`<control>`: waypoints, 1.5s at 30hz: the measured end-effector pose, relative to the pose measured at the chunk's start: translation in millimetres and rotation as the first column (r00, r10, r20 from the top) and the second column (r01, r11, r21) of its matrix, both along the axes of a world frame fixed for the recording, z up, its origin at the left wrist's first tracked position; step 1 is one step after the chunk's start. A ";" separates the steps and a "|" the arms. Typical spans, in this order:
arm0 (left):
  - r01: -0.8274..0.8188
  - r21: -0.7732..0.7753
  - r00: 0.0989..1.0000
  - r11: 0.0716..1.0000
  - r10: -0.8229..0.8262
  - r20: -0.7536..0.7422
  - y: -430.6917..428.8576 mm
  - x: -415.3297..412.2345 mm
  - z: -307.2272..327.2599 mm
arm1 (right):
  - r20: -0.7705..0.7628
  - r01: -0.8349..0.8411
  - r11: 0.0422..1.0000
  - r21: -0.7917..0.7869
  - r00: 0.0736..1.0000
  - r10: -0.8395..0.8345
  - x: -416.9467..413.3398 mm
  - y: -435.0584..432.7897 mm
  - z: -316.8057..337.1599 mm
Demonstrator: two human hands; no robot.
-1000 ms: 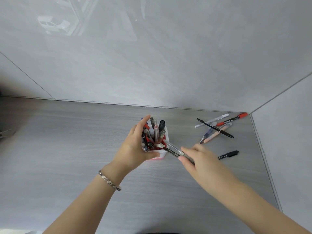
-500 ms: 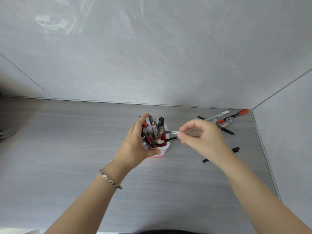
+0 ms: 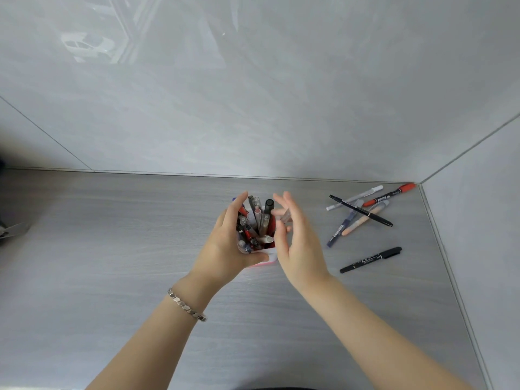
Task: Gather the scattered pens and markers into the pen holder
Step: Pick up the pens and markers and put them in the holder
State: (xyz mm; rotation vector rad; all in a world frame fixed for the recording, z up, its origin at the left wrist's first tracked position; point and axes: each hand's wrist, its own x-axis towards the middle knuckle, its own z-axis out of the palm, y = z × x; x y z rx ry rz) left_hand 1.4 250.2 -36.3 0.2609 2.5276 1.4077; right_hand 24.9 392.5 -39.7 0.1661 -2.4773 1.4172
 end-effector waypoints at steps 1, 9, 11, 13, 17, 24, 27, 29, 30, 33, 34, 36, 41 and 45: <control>-0.004 0.004 1.000 1.000 0.004 0.003 0.0 0.0 -0.5 | -0.023 0.011 0.999 0.030 1.000 -0.010 -1.7 -1.2 -1.5; -0.007 0.029 1.000 1.000 0.006 0.008 0.5 0.8 -0.3 | -0.144 -0.009 0.983 0.184 0.989 0.036 6.9 4.7 -6.7; -0.012 0.024 1.000 1.000 0.012 -0.005 0.7 0.5 -2.0 | -0.063 -0.034 0.965 0.261 0.997 0.052 8.3 6.2 -3.1; -0.015 0.008 1.000 1.000 0.015 -0.012 0.5 0.4 -3.6 | 0.155 -0.088 0.927 0.365 0.987 0.033 0.0 6.0 8.1; 0.004 -0.018 0.999 1.000 -0.005 -0.039 1.7 0.2 -5.0 | 0.465 -0.316 0.855 0.411 0.879 0.102 -15.8 7.3 20.6; -0.042 -0.008 0.998 0.999 0.042 0.041 0.8 2.3 0.7 | 0.335 0.179 0.960 0.217 0.910 -0.245 20.9 101.8 -4.3; -0.068 -0.002 0.997 0.998 0.068 0.043 7.1 4.9 3.1 | 0.399 0.299 0.850 0.434 0.782 -0.479 36.5 165.5 -34.1; -0.059 0.009 0.997 0.998 0.058 0.051 15.0 7.4 6.2 | 0.460 0.200 0.827 0.526 0.751 -0.474 42.2 190.6 -43.9; -0.045 0.022 0.997 0.999 0.043 0.061 19.7 8.4 7.3 | 0.500 0.116 0.823 0.556 0.744 -0.443 43.8 197.5 -47.2; 0.012 0.059 0.997 0.998 -0.016 0.078 33.9 10.3 8.4 | 0.536 -0.062 0.760 0.647 0.745 -0.396 49.9 204.7 -56.1; 0.030 0.062 0.996 0.998 -0.035 0.081 38.2 10.1 8.1 | 0.514 -0.061 0.740 0.670 0.757 -0.404 52.3 204.8 -57.7; 0.065 0.062 0.994 0.996 -0.070 0.086 45.3 9.2 8.5 | 0.470 -0.021 0.739 0.674 0.784 -0.406 59.5 203.4 -59.0; 0.098 0.038 0.991 0.994 -0.101 0.085 48.0 6.9 5.8 | 0.461 0.261 0.941 0.213 0.823 -0.333 70.7 178.5 -9.9; 0.094 0.031 0.993 0.995 -0.096 0.075 47.0 7.9 6.1 | 0.346 0.219 0.976 0.005 0.915 -0.207 68.4 152.2 55.9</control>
